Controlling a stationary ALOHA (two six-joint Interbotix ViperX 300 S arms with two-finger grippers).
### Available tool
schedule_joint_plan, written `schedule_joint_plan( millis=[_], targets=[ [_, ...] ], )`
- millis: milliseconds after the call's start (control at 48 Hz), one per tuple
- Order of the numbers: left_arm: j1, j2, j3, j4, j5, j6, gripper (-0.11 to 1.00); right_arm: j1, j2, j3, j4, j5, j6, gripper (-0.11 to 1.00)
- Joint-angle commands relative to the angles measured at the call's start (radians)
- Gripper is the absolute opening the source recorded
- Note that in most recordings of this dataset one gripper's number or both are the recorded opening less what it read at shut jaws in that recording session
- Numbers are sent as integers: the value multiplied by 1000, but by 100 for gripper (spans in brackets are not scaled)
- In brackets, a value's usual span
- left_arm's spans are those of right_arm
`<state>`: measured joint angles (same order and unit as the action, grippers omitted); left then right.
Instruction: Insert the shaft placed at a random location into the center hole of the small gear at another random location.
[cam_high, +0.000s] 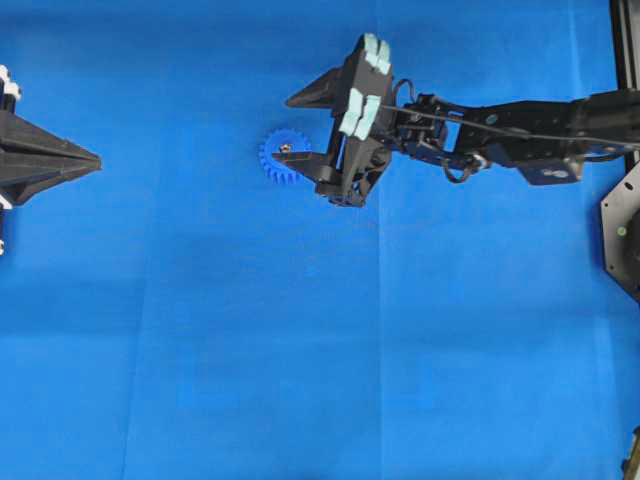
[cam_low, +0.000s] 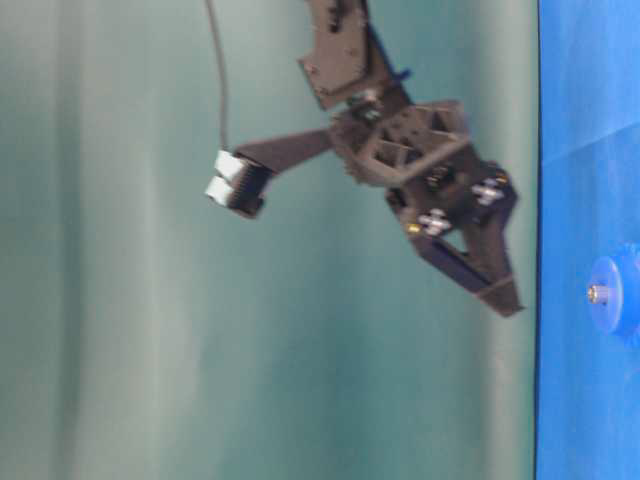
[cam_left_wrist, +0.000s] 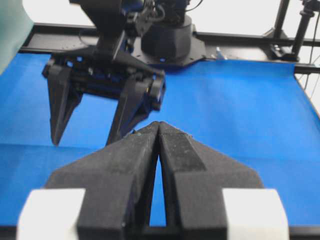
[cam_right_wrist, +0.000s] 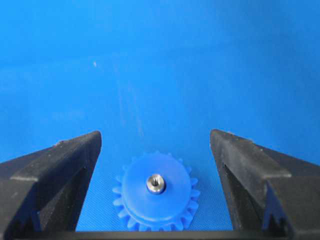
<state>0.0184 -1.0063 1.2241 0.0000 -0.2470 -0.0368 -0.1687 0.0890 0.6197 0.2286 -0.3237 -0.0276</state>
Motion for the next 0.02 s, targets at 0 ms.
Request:
schedule_joint_plan(
  millis=[0],
  targets=[
    [2,3,-11,3,-3,-2,0,0,-54,-6,3,15,0,75]
  ],
)
